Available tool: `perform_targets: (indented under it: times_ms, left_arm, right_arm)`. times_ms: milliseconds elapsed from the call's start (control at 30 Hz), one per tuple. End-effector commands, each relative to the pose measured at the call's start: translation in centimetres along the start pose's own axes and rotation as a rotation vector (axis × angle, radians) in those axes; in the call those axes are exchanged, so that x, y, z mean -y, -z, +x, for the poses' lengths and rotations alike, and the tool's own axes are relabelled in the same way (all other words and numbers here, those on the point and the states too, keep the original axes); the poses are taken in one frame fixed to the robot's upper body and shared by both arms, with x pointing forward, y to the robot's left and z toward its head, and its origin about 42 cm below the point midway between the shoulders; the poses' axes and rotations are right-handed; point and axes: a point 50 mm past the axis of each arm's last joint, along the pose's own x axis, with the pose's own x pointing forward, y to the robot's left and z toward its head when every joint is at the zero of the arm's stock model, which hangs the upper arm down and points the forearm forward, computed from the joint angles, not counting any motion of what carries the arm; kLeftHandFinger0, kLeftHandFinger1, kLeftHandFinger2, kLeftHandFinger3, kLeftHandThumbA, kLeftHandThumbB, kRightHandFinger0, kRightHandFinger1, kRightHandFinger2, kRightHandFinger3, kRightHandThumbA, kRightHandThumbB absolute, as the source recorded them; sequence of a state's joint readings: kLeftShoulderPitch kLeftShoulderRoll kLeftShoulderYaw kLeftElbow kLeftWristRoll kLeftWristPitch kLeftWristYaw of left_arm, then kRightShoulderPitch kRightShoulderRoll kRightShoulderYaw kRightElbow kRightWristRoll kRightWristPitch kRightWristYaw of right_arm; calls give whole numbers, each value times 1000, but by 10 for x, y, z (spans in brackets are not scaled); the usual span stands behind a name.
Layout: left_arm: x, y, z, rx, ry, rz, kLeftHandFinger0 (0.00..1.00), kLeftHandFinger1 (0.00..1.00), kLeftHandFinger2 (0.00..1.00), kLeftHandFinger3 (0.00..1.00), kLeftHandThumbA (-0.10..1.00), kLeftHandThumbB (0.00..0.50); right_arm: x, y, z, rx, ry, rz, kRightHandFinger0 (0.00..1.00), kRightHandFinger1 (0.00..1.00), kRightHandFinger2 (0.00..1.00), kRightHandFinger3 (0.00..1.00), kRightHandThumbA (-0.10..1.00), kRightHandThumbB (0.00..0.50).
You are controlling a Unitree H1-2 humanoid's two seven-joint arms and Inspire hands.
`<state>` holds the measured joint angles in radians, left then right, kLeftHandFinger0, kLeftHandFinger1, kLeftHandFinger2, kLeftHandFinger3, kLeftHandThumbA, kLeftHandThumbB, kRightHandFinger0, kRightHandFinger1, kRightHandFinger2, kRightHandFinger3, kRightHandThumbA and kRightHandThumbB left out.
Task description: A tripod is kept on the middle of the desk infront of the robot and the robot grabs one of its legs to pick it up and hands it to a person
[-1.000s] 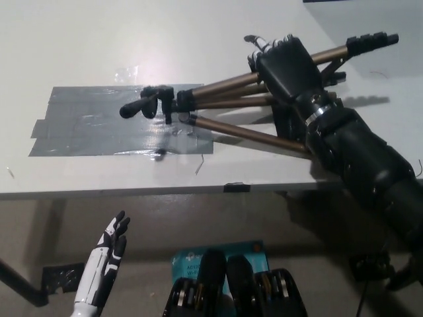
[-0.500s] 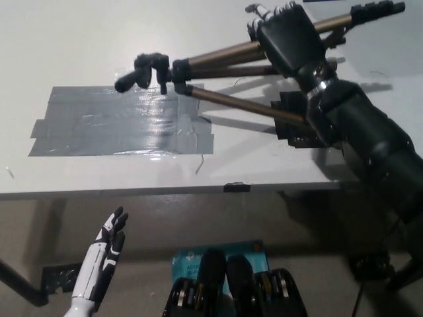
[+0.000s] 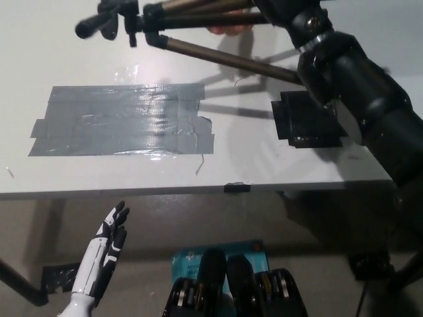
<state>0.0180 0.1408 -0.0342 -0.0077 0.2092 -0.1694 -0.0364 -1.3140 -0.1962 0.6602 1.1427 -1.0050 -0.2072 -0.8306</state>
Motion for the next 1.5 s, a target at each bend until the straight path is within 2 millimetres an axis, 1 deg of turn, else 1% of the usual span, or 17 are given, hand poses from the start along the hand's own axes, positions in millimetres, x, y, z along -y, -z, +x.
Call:
perform_targets:
  times_ms: [0, 267, 300, 333, 400, 467, 500, 533, 567, 600, 633, 667, 1000, 1300, 1333, 1433, 1467]
  left_arm:
    - [-5, -12, 4, 44, 21, 27, 1000, 1000, 1000, 1000, 1000, 53]
    - [-5, -12, 5, 41, 21, 22, 1000, 1000, 1000, 1000, 1000, 48]
    - [-5, -12, 6, 43, 22, 23, 1000, 1000, 1000, 1000, 1000, 49]
    - [-5, -12, 6, 40, 22, 25, 1000, 1000, 1000, 1000, 1000, 53]
    - [-5, -12, 5, 37, 22, 31, 1000, 1000, 1000, 1000, 1000, 55]
    - [-4, -12, 5, 37, 22, 33, 1000, 1000, 1000, 1000, 1000, 56]
    - [-4, -12, 5, 36, 23, 35, 1000, 1000, 1000, 1000, 1000, 58]
    - [-4, -12, 4, 34, 26, 39, 1000, 1000, 1000, 1000, 1000, 59]
    - [-4, -12, 2, 33, 28, 42, 1000, 1000, 1000, 1000, 1000, 58]
    - [-4, -12, 2, 35, 28, 43, 1000, 1000, 1000, 1000, 1000, 52]
    - [-4, -11, 2, 36, 28, 42, 1000, 1000, 1000, 1000, 1000, 51]
    - [-4, -10, 2, 35, 29, 40, 1000, 1000, 1000, 1000, 1000, 56]
    - [-4, -11, 3, 27, 40, 37, 1000, 1000, 1000, 1000, 1000, 50]
    - [-3, -10, 3, 32, 47, 11, 1000, 1000, 1000, 1000, 980, 41]
    - [-3, -10, 4, 38, 44, 11, 1000, 1000, 1000, 1000, 970, 31]
    - [-3, -9, 6, 42, 32, 24, 1000, 1000, 1000, 1000, 969, 37]
    - [-3, -9, 6, 44, 30, 26, 1000, 1000, 1000, 1000, 969, 30]
  right_arm:
    - [41, -2, 48, 24, 221, -29, 0, 226, 773, 821, -100, 259]
    - [31, -4, 41, -2, 182, -7, 0, 240, 816, 817, -100, 253]
    - [30, -5, 40, -3, 179, -1, 0, 224, 781, 755, -100, 277]
    - [29, -5, 39, -6, 170, 8, 0, 197, 700, 569, -100, 311]
    - [26, -6, 36, -5, 153, 20, 0, 168, 623, 404, -100, 308]
    - [21, -7, 33, -19, 91, 47, 0, 127, 535, 327, -100, 266]
    - [18, -6, 33, -38, 41, 74, 50, 217, 641, 379, -31, 225]
    - [14, -6, 32, -69, -61, 123, 307, 515, 831, 583, 183, 262]
    - [12, -5, 32, -101, -204, 186, 744, 1000, 1000, 1000, 488, 434]
    - [12, -4, 32, -127, -353, 265, 1000, 1000, 1000, 1000, 548, 427]
    - [13, -4, 32, -142, -450, 326, 1000, 1000, 1000, 1000, 585, 491]
    - [16, -6, 30, -144, -539, 370, 1000, 1000, 1000, 1000, 642, 498]
    - [66, -12, 11, -106, -729, 696, 1000, 1000, 1000, 1000, 762, 500]
    - [136, 3, -11, -2, -515, 792, 1000, 1000, 1000, 1000, 908, 500]
    - [153, 7, -20, 30, -445, 794, 1000, 1000, 1000, 1000, 980, 500]
    - [192, 9, -52, 89, -298, 844, 1000, 1000, 1000, 1000, 934, 451]
    - [202, 9, -65, 84, -271, 839, 1000, 1000, 1000, 1000, 992, 474]
